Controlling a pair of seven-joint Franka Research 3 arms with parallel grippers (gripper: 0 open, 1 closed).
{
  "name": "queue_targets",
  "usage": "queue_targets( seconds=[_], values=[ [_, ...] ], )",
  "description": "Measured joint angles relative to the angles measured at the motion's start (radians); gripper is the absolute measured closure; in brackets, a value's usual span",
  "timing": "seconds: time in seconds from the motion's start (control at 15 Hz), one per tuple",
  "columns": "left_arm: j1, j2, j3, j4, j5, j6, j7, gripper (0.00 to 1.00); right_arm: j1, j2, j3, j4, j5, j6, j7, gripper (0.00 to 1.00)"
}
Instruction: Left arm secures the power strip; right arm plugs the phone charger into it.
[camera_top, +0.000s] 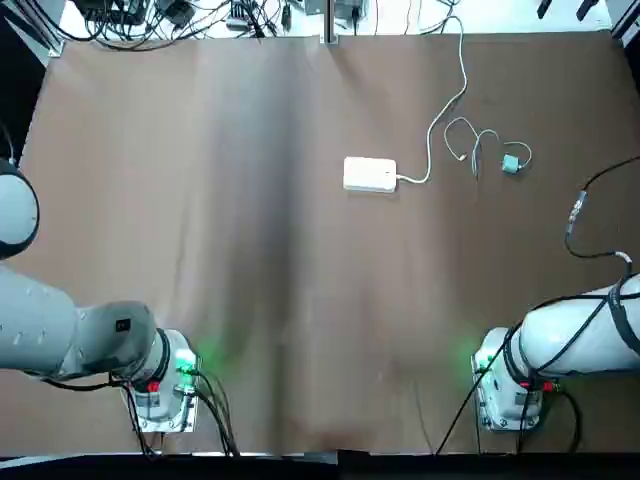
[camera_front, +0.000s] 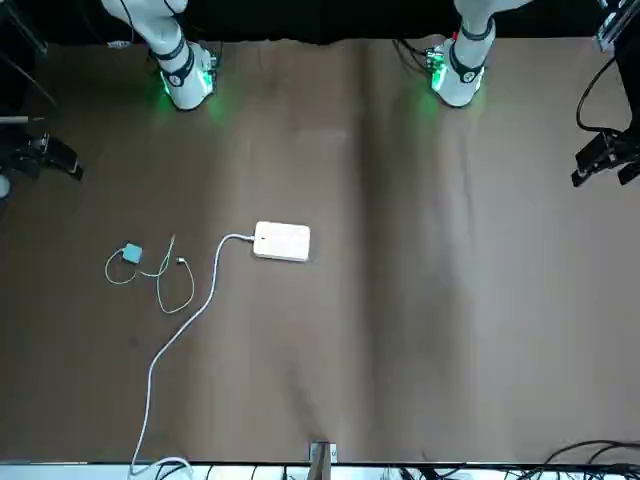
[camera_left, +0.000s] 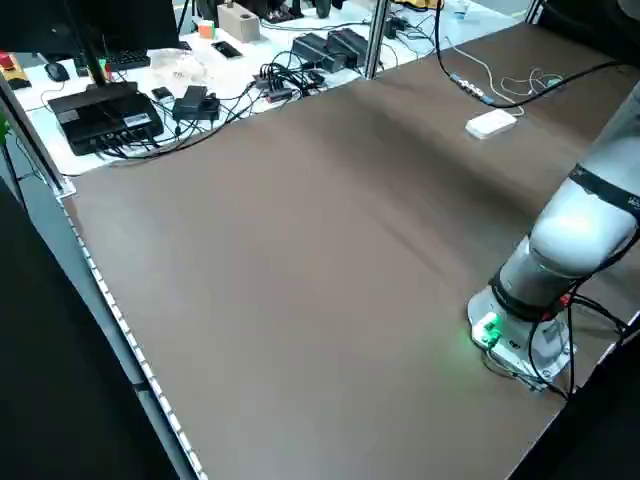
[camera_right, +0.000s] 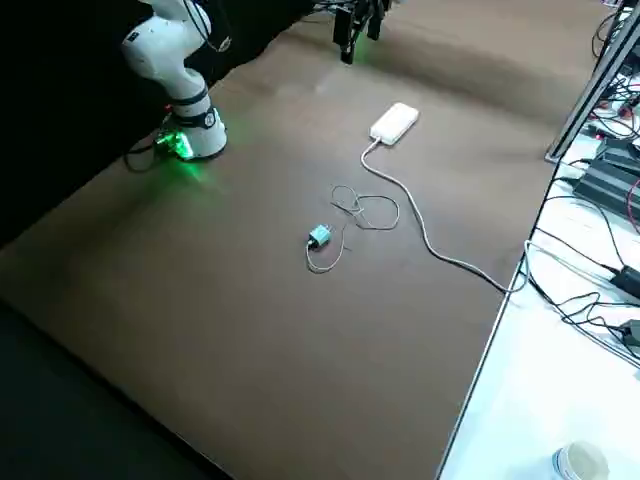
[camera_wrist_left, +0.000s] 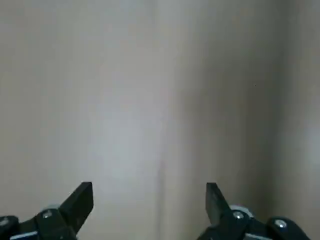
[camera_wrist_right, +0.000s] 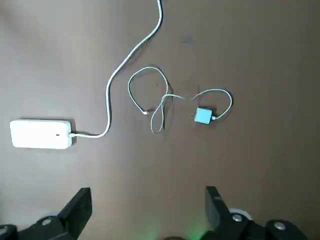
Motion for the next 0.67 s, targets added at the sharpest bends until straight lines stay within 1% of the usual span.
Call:
queue_targets(
  seconds=[0.4, 0.67],
  values=[
    [0.000, 0.000, 0.000, -0.002, 0.000, 0.002, 0.000, 0.00, -0.001, 0.001, -0.001, -0.001, 0.000, 0.000, -0.005, 0.00],
    [0.000, 0.000, 0.000, -0.002, 0.000, 0.002, 0.000, 0.00, -0.002, 0.017, -0.002, -0.002, 0.000, 0.000, -0.092, 0.00]
  ],
)
